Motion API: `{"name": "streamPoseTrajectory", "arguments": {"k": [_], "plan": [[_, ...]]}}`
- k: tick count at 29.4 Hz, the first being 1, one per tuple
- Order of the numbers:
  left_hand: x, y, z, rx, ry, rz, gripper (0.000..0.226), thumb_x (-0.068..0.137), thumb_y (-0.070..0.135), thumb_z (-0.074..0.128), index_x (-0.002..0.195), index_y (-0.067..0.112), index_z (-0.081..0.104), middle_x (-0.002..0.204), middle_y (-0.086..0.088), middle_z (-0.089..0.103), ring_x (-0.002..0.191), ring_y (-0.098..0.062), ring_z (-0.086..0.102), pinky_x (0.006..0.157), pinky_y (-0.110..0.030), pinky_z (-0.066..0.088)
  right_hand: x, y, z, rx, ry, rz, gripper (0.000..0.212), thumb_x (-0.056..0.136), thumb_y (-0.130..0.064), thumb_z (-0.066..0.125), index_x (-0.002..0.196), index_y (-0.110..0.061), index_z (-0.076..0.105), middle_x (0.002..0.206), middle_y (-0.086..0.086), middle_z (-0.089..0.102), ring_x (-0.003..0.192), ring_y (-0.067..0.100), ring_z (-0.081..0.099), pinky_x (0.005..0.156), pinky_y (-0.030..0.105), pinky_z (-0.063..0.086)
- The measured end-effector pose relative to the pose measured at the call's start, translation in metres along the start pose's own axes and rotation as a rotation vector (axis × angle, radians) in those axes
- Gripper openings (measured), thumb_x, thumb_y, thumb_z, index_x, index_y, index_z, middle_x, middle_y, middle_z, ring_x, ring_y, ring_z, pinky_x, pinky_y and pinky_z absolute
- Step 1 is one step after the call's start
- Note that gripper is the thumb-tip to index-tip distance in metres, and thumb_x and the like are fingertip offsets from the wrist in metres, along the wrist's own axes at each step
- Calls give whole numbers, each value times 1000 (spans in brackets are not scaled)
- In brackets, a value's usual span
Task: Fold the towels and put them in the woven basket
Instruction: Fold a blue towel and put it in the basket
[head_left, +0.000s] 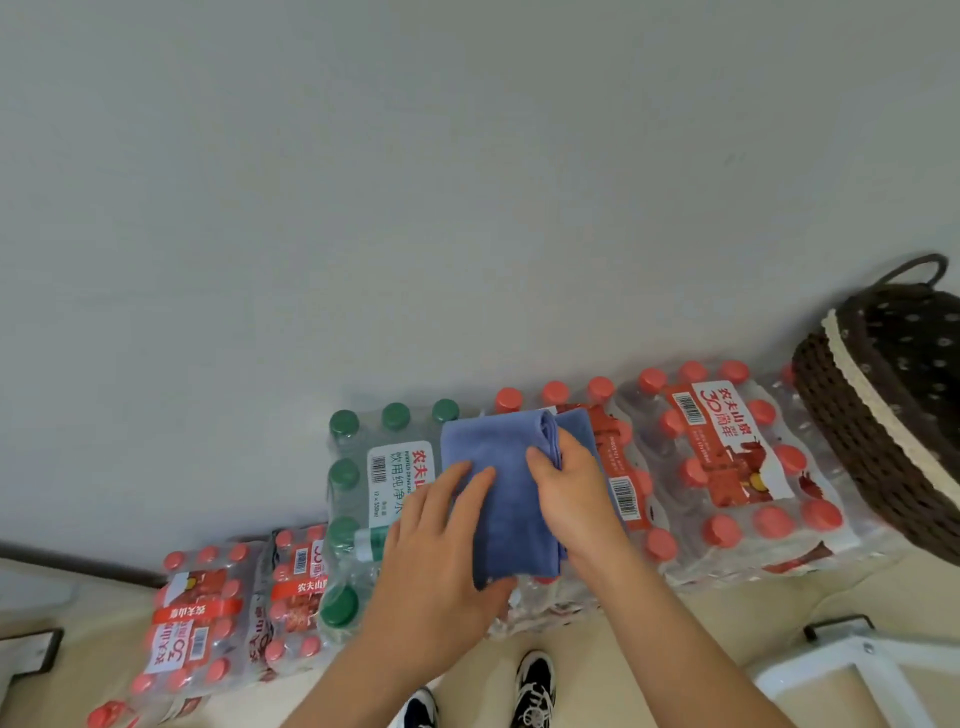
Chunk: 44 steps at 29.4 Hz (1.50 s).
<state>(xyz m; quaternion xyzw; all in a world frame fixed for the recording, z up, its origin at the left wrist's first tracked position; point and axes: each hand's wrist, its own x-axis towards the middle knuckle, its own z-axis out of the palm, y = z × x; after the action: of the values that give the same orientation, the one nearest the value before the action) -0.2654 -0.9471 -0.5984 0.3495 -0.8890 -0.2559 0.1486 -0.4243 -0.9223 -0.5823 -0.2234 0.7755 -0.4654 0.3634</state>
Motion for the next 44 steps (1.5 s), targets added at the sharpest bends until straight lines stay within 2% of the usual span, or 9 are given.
{"name": "streamPoseTrajectory", "arguments": {"k": [3, 10, 16, 20, 23, 26, 34, 39, 44], "plan": [[4, 7, 13, 211, -33, 48, 74, 69, 47, 54, 137, 20, 42, 141, -4, 46, 115, -23, 43, 82, -37, 48, 3, 6, -8, -155, 102, -90, 13, 98, -21, 44, 94, -13, 54, 75, 10, 58, 63, 22, 52, 59, 38, 45], [22, 12, 34, 316, 11, 195, 58, 70, 10, 57, 127, 13, 53, 121, -10, 54, 92, -24, 48, 64, -33, 50, 23, 12, -31, -659, 189, -149, 34, 102, -34, 32, 118, -11, 53, 104, 7, 66, 94, 27, 63, 65, 31, 36], [24, 41, 37, 346, -166, 234, 51, 61, 14, 55, 111, 11, 60, 105, -5, 56, 80, -23, 53, 53, -32, 52, 31, 21, -38, -852, 178, -191, 33, 102, -34, 30, 121, -14, 48, 109, 5, 65, 95, 26, 64, 71, 34, 44], [29, 57, 27, 166, -306, 112, 46, 71, 34, 43, 115, 25, 55, 116, 7, 48, 96, -17, 51, 72, -35, 53, 36, 32, -44, -918, 180, -259, 31, 100, -33, 34, 117, -14, 52, 111, 8, 60, 99, 28, 60, 75, 39, 47], [46, 50, 17, -11, -60, 93, 37, 79, 36, 48, 110, 25, 65, 112, 8, 60, 99, -17, 55, 83, -30, 48, 43, 42, -45, -951, 198, -360, 27, 94, -30, 47, 107, -10, 59, 102, 12, 58, 97, 32, 57, 72, 42, 49], [72, 25, 22, 201, 35, 32, 42, 88, 37, 41, 119, 17, 61, 120, -2, 62, 105, -24, 57, 87, -35, 47, 43, 43, -46, -968, 181, -401, 29, 95, -32, 46, 112, -12, 57, 104, 11, 58, 97, 30, 57, 72, 41, 50], [81, 3, 42, 400, -195, -77, 54, 96, 41, 20, 141, 18, 40, 115, 2, 66, 103, -19, 61, 101, -42, 37, 48, 37, -53, -951, 98, -324, 42, 98, -50, 32, 123, -18, 43, 111, 6, 60, 90, 25, 63, 66, 34, 45], [95, 10, 36, 288, -277, -232, 61, 78, 43, 24, 136, 27, 37, 125, 4, 56, 117, -18, 50, 99, -36, 27, 46, 30, -64, -763, -30, -216, 48, 84, -63, 50, 106, -21, 50, 96, -2, 63, 85, 20, 62, 71, 34, 49], [104, 19, 23, 110, -289, -328, 54, 61, 45, 44, 113, 30, 48, 111, 9, 60, 108, -19, 56, 94, -36, 36, 41, 37, -68, -723, -137, -344, 60, 76, -56, 62, 128, -34, 43, 106, -9, 56, 100, 16, 58, 82, 31, 48]]}}
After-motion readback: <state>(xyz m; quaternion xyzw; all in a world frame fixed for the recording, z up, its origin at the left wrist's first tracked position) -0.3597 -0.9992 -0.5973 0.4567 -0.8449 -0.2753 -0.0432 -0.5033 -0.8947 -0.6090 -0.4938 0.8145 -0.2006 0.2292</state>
